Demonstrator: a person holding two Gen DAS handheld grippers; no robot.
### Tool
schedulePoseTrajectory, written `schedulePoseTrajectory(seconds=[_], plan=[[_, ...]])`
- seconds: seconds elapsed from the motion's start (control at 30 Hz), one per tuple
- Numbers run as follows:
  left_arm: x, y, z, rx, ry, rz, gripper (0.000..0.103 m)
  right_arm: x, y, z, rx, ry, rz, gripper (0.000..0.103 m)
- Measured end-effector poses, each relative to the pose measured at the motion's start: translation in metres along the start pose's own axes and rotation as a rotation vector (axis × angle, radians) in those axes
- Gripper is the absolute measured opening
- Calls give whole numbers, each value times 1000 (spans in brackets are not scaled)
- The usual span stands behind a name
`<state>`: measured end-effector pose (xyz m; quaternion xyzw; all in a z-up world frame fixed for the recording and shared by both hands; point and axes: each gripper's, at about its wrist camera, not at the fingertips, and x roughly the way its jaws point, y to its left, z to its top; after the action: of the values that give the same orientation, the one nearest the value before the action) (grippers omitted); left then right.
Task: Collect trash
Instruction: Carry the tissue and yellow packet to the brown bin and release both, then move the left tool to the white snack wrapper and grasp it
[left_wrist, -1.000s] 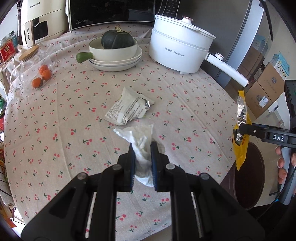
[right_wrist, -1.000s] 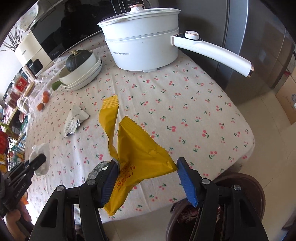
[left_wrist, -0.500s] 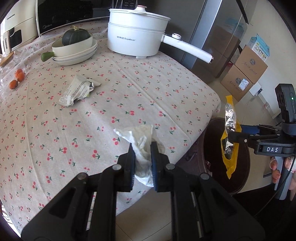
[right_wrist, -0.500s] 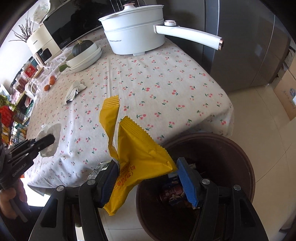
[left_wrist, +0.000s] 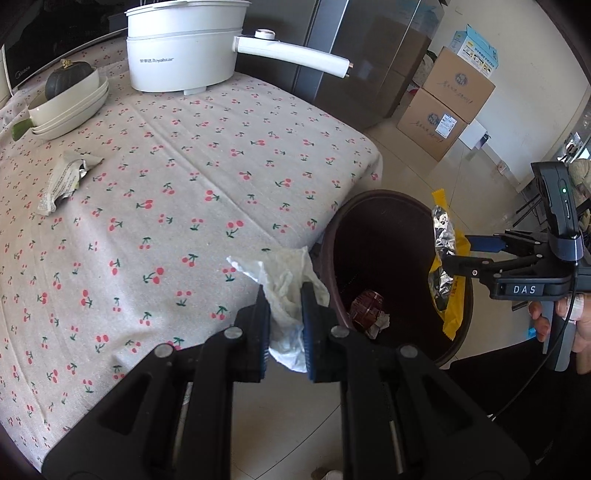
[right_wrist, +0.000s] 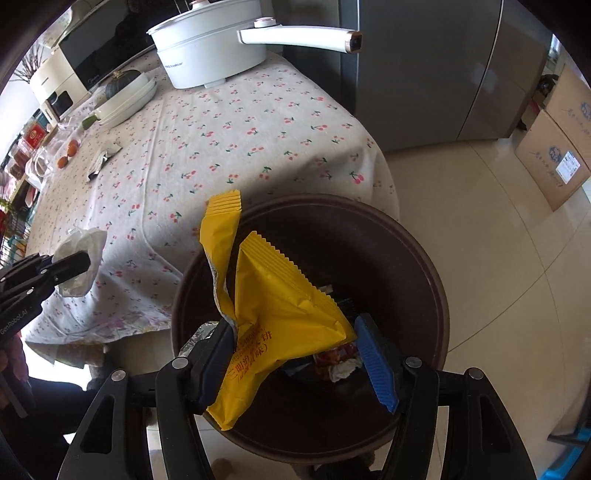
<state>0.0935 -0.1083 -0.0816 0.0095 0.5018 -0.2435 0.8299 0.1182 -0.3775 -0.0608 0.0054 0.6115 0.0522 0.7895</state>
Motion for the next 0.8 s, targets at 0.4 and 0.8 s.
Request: schedulePoseTrajectory(seconds=[0.4,0.8], plan=[[33,-58,8,110,44,-101,16,2,-40,-23,81,40,-40,86],[55,-78,15,155,88,-71,65,4,-57,-29,121,52,-51,98]])
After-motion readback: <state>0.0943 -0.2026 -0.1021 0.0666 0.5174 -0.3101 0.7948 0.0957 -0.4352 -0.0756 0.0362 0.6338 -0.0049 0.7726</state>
